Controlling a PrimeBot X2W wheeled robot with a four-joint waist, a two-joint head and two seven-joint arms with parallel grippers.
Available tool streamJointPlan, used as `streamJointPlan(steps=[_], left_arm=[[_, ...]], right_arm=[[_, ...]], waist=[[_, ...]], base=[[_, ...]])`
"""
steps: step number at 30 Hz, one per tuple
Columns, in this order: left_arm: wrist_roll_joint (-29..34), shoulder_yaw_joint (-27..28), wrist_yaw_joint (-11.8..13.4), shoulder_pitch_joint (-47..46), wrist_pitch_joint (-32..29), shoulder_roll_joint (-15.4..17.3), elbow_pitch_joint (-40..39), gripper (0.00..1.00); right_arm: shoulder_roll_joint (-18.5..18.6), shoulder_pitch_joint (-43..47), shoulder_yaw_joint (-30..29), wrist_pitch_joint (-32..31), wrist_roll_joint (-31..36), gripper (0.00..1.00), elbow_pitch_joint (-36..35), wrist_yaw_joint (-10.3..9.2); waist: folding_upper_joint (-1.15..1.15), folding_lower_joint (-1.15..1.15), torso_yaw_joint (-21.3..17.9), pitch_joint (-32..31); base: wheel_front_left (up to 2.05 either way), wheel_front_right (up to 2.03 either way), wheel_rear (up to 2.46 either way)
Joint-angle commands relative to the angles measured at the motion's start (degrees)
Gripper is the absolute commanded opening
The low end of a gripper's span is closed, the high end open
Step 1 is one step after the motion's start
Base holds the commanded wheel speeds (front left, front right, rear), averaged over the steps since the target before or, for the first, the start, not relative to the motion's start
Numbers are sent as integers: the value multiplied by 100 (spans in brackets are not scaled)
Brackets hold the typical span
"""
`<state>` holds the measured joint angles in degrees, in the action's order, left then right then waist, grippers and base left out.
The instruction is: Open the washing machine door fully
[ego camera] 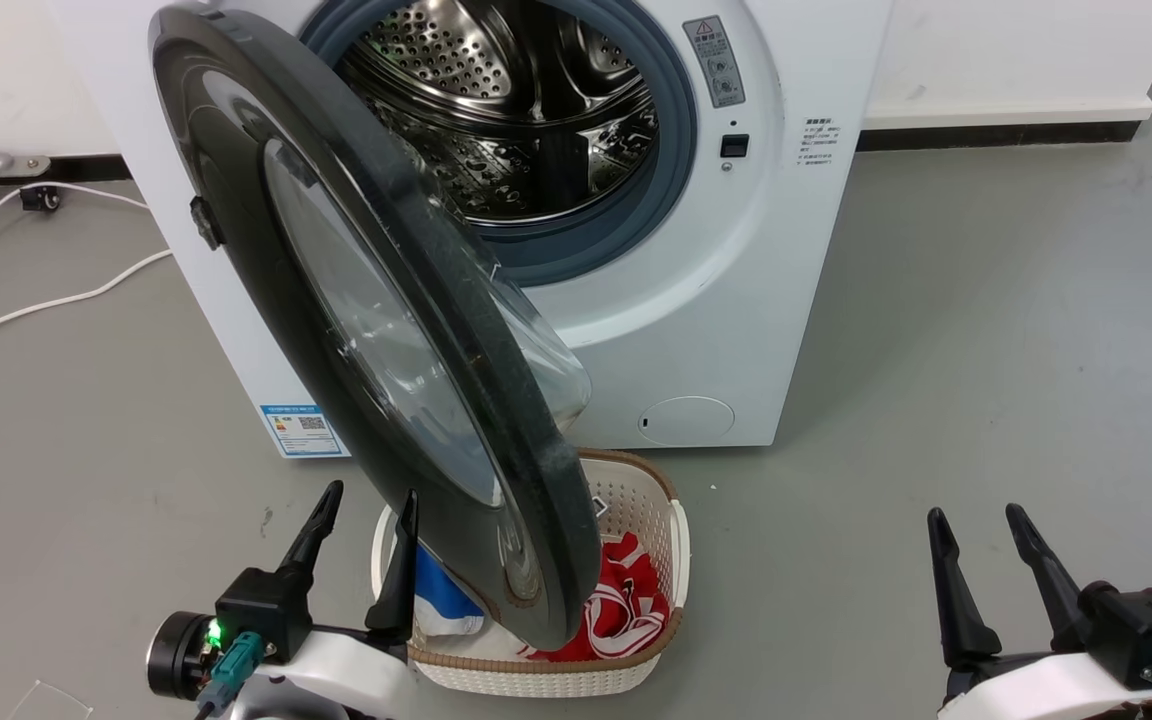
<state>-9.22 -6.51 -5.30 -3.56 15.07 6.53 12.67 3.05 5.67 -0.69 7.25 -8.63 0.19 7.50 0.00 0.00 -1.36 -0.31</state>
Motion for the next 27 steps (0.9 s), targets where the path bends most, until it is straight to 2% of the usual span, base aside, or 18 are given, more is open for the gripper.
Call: streamJointPlan(steps=[1, 2, 4, 5, 13, 21, 27], left_arm=[[22, -6, 15, -20, 15, -10, 25, 100], [-22, -18, -2, -16, 15, -18, 51, 100], [-55, -27, -13, -36, 15, -7, 78, 7], [-66, -34, -19, -51, 15, 0, 88, 0], [-35, 86, 153, -211, 15, 51, -408, 0], [59, 240, 425, -521, 14, -54, -1954, 0], [75, 43, 560, -796, 14, -199, -2927, 0]], right_arm=[[-28, -50, -12, 18, -36, 100, 33, -1], [-28, -56, -12, 23, -35, 100, 41, -1], [-28, -67, -17, 30, -28, 100, 57, -1], [-28, -73, -18, 37, -26, 100, 64, -1], [-28, -71, -99, 48, -94, 100, 121, -1], [-27, -17, -202, 53, -104, 100, 106, -1], [-27, -18, -252, 61, -141, 100, 86, -1]], waist=[[0, 0, -4, 0], [0, 0, -5, 0], [0, 0, -8, 1], [0, 0, -7, 4], [0, 0, 34, 6], [0, 0, 138, 3], [0, 0, 191, 22]], base=[[0, 0, 0], [0, 0, 0], [0, 0, 0], [0, 0, 0], [0, 0, 0], [0, 0, 0], [0, 0, 0]])
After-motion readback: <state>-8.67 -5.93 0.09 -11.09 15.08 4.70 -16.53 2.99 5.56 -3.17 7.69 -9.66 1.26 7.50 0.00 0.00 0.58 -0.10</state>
